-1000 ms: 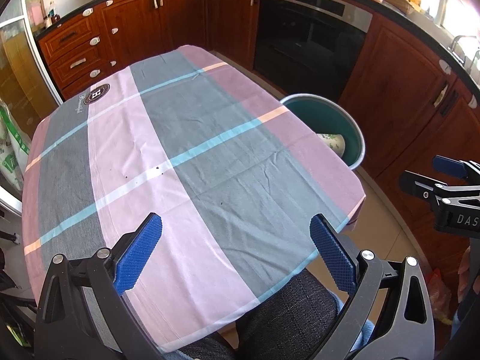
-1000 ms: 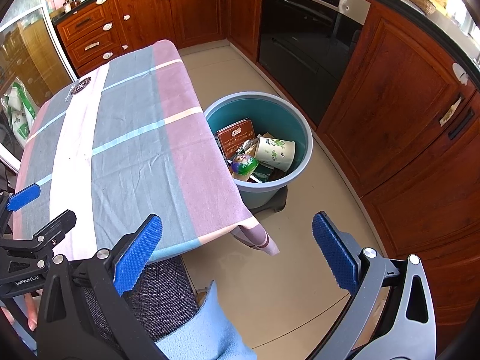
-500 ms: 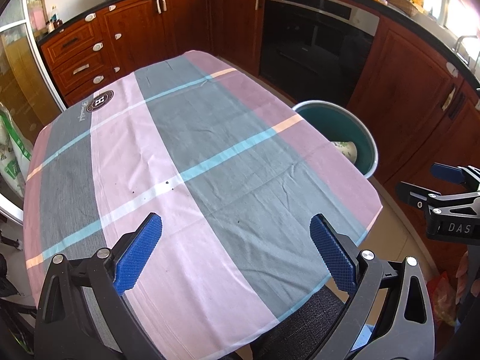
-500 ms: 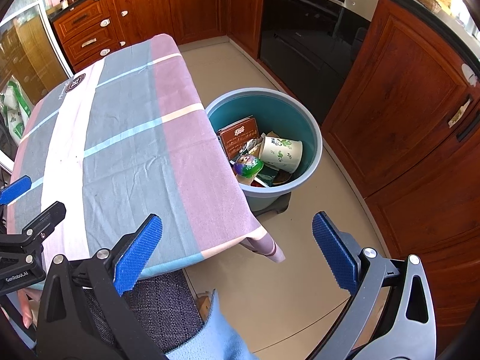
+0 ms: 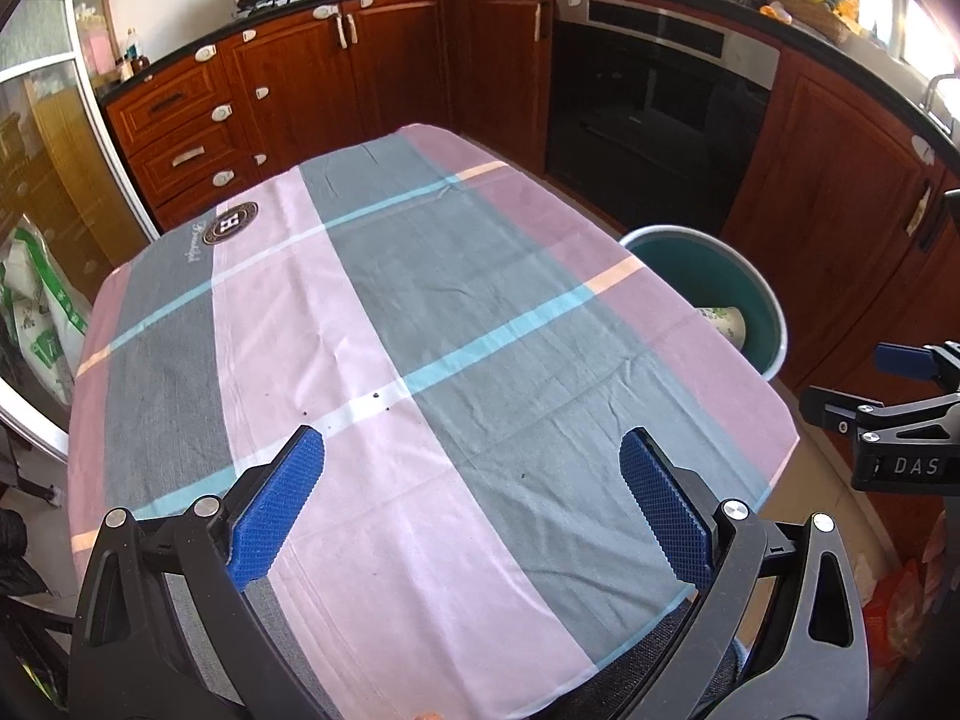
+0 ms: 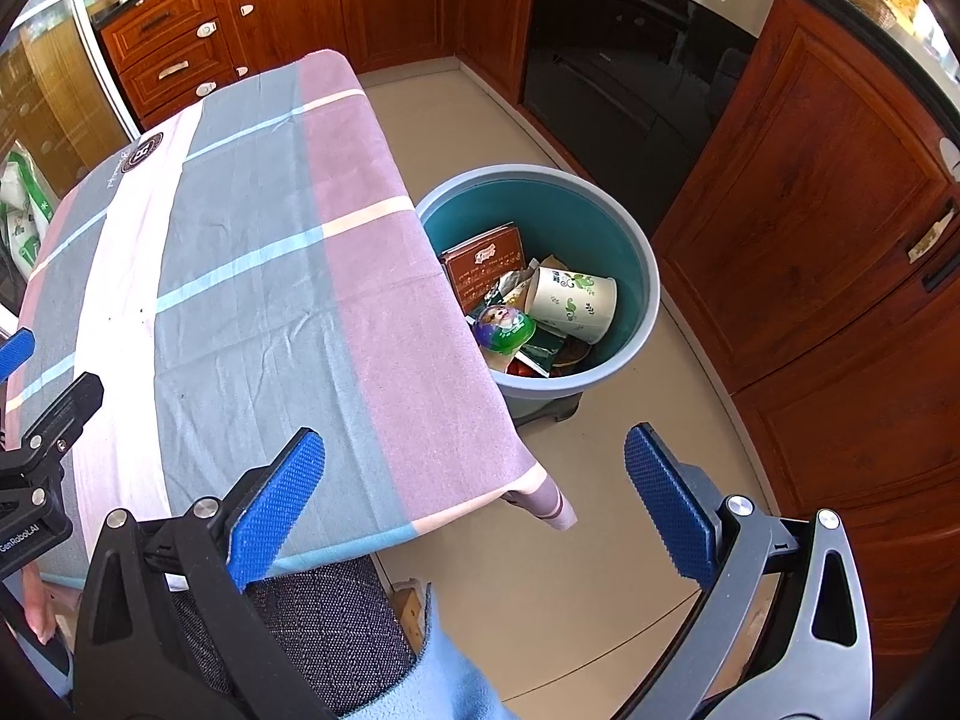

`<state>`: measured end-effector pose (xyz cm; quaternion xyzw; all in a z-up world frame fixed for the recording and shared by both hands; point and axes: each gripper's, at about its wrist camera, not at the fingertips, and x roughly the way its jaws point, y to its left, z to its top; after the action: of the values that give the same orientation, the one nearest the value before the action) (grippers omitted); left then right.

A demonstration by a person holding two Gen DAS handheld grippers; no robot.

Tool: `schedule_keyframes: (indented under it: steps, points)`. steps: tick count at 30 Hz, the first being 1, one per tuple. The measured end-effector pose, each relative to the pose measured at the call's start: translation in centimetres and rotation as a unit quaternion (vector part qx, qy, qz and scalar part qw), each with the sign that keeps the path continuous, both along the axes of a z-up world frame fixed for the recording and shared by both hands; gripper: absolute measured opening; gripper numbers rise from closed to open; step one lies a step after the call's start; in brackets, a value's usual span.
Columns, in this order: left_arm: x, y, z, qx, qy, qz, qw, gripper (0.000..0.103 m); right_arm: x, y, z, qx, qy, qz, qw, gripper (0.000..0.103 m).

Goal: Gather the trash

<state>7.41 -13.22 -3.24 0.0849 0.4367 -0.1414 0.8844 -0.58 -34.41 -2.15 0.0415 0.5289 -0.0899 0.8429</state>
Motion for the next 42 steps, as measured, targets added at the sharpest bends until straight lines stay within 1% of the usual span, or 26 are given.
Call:
schedule_keyframes:
  steps: [2, 5, 10, 15, 17, 20, 29, 39, 42]
  points:
    - [0.3, 0.2, -0.2, -0.008, 0.009, -0.001, 0.9999, 0.099, 0.2, 0.0, -0.1, 0.001, 0.002, 0.000, 1.000, 0.096]
    - [0.5, 0.2, -0.4, -0.005, 0.011, 0.001, 0.9999, 0.099, 0.3, 0.0, -0.3, 0.002, 0.003, 0.000, 1.000, 0.096]
    - [0.6, 0.1, -0.9, -0.026, 0.025, -0.022, 0.9991, 0.099, 0.4, -0.2, -0.3, 0.004, 0.003, -0.006, 1.000, 0.096]
    - [0.6, -0.5, -1.2, -0.008, 0.027, -0.022, 0.9994, 0.099, 0.6, -0.5, -0.4, 0.005, 0.004, -0.011, 1.000, 0.096]
    - [0.7, -0.6, -1.2, -0.008, 0.032, -0.022, 0.9992, 0.099, 0.5, -0.5, -0.3, 0.004, 0.003, -0.014, 1.000, 0.096]
    - [0.5, -0.7, -1.2, 0.002, 0.027, -0.019, 0.9995, 0.099, 0.6, -0.6, -0.2, 0.002, 0.002, -0.014, 1.000, 0.096]
    - [0.6, 0.2, -1.2, -0.011, 0.043, -0.014, 0.9989, 0.099, 0.6, 0.0, 0.4, -0.003, -0.001, -0.004, 1.000, 0.096]
    - [0.5, 0.7, -0.9, -0.006, 0.040, -0.008, 0.9991, 0.099, 0.9, 0.9, 0.9, -0.001, -0.004, 0.003, 1.000, 0.097]
    - [0.6, 0.7, -0.9, -0.004, 0.040, -0.007, 0.9992, 0.099, 1.1, 0.9, 0.7, 0.013, 0.002, 0.007, 1.000, 0.097]
